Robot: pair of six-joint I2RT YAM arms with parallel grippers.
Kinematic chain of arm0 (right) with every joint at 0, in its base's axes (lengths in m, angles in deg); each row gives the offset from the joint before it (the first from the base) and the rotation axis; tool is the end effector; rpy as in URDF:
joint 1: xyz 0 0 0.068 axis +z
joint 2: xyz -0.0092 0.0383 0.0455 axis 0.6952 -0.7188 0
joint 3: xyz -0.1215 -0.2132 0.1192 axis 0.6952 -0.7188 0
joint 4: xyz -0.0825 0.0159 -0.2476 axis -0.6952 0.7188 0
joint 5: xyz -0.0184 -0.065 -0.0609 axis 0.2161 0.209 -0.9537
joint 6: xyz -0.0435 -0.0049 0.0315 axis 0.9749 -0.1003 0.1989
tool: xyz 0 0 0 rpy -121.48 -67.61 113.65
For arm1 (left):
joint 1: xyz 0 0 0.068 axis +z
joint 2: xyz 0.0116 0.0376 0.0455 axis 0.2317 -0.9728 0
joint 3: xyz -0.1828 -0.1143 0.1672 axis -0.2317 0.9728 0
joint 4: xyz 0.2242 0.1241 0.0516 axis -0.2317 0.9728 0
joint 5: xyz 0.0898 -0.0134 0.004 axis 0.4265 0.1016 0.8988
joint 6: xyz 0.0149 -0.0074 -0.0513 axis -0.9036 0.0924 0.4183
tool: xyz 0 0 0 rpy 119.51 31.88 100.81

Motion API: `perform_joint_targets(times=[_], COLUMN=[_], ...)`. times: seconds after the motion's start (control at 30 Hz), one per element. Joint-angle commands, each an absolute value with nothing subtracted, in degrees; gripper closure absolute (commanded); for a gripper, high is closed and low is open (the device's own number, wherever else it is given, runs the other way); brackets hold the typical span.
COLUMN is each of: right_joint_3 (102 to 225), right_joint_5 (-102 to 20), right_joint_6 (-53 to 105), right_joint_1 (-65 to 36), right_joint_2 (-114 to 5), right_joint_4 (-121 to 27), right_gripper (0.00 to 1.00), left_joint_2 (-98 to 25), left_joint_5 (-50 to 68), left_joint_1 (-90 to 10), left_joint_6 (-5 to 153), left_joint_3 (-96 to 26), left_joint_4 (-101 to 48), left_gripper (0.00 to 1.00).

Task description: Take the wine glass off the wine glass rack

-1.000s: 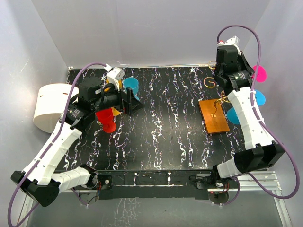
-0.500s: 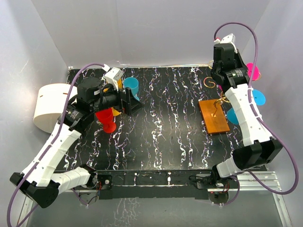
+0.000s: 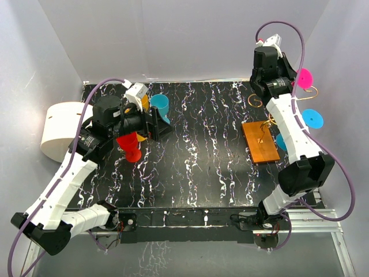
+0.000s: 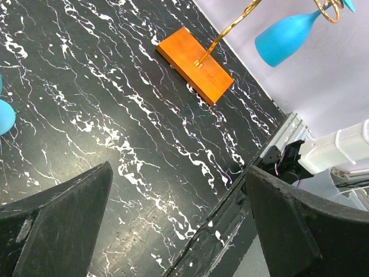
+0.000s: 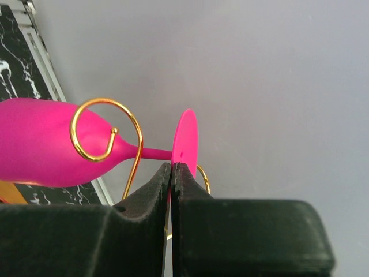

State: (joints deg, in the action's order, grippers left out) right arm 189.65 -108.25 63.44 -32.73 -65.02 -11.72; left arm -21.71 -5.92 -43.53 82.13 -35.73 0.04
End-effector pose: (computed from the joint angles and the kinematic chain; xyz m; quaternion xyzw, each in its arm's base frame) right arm 0.3417 0.0370 0.4379 -0.0189 0.7816 -0.4938 0.3807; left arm 0.1861 -0.1243 0.4321 0.1980 0.7460 -0.4007 0.4937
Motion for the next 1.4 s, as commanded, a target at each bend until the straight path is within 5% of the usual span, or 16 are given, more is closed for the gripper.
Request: perform_joint_targets(times=[0.0, 0.47, 0.63, 1.07, 1.37], right_joint_3=[193.6, 197.93, 204.07, 197.86, 177.97], right_joint_5=[-109.42, -109.15, -104.14, -66.74, -33.02], right_joint_6=[66.07, 78.12, 65.88, 29.63, 8.83], right_joint_1=[-32.6, -33.25, -33.13, -31.91, -31.91], right_joint_2=[-64.98, -69.26, -71.35, -59.29, -46.31], right_joint_4=[-21.72, -45.21, -36.01, -27.67, -42.95], right_gripper=[1.0, 1.0, 1.0, 1.0, 1.0], left_joint_2=[-20.68, -23.19, -24.16, -24.01, -16.5], left_joint_5=[-6.59, -6.61, -6.45, -5.6, 0.32], left_joint_1=[-43.69, -43.72, -43.68, -43.71, -43.68], left_joint_6=[83.75, 87.99, 90.17, 101.14, 115.43], left_joint_3=[-35.93, -38.23, -40.01, -40.03, -37.45], left_joint_4=[0.99, 2.9, 3.33, -1.73, -10.82], left_gripper=[0.01, 0.01, 0.01, 0.01, 0.02])
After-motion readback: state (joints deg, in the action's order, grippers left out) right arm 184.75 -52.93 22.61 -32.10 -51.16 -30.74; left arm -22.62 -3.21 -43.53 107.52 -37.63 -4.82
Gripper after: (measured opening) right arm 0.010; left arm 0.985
